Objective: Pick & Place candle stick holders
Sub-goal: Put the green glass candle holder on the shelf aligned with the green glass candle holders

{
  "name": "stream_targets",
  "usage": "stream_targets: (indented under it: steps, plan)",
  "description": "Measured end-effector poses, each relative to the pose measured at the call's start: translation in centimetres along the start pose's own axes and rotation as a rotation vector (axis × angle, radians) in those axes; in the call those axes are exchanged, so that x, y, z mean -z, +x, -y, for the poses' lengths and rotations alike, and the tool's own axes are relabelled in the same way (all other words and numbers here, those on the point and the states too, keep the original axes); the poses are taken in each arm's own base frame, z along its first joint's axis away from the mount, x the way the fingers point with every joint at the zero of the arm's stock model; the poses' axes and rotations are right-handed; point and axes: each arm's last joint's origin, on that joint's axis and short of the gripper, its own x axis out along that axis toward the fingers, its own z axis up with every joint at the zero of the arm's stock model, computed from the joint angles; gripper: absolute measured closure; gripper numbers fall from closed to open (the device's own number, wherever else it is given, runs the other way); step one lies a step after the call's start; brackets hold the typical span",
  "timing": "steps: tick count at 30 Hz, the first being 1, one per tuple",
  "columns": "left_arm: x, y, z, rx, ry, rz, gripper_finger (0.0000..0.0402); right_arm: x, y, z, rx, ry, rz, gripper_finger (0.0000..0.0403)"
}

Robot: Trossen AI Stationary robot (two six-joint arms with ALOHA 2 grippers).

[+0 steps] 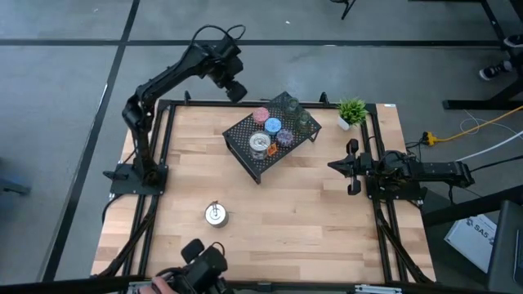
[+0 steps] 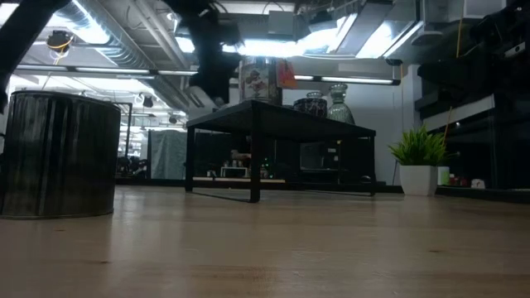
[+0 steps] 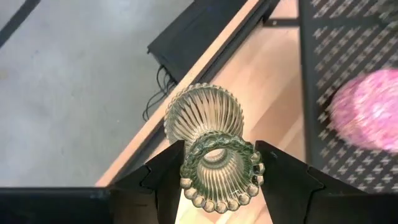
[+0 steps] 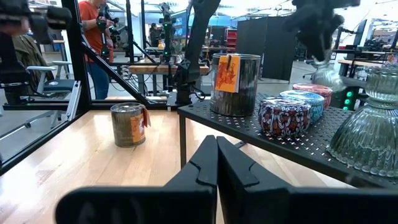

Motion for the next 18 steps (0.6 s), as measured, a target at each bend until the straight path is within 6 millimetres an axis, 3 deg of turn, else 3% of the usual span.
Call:
stream_targets:
  steps: [9, 18]
  plan:
    - [4.6, 1.6, -1.2, -0.015, -0.090, -0.057, 0.0224, 0.0, 0.0, 0.0, 0.000, 0.000, 0.000, 0.0402]
    - [9.0, 5.4, -2.1, -0.021, -0.175, -0.203, 0.0224, 0.0, 0.0, 0.0, 0.000, 0.000, 0.000, 0.0402]
